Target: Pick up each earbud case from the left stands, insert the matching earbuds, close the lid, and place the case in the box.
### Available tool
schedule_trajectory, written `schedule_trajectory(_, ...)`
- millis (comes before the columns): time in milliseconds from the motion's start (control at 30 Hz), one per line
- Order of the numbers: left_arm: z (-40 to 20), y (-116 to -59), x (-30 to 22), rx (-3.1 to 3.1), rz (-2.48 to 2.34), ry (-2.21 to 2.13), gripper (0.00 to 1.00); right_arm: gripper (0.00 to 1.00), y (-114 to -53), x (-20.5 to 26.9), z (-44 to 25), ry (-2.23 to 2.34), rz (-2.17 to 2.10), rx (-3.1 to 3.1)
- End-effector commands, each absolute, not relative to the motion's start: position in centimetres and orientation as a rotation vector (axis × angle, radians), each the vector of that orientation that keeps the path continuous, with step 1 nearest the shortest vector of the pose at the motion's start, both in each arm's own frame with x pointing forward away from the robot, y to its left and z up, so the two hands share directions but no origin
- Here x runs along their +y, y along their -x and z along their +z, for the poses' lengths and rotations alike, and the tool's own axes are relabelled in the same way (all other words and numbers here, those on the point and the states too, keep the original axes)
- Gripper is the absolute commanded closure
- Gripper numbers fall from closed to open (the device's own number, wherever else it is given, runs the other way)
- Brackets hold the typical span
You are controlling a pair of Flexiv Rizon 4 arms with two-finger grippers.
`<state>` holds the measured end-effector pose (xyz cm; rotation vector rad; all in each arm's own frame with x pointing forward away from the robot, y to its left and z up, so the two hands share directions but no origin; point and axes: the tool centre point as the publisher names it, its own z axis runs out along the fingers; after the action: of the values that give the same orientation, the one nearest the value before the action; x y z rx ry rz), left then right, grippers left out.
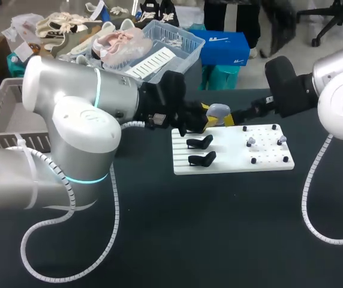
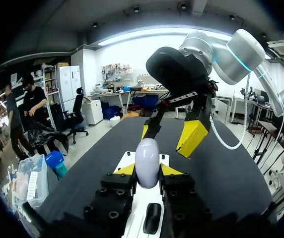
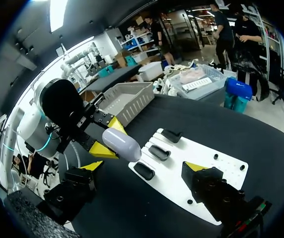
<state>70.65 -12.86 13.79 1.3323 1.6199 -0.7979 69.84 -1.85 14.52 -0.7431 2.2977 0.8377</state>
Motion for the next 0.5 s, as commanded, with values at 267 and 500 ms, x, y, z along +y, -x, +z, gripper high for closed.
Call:
schedule_trajectory(267,13.55,-70.05,-12.27,1.61,-0.801,-1.337,1.0,0.0,-70.49,-2.17,14.36,0.749,0.873,2.273)
schedule_trajectory(500,13.44,-69.84,-12.45,1.608,-0.804,-1.34,1.0,0.0,-70.8,-2.12,14.19,0.75,0.882,2.27)
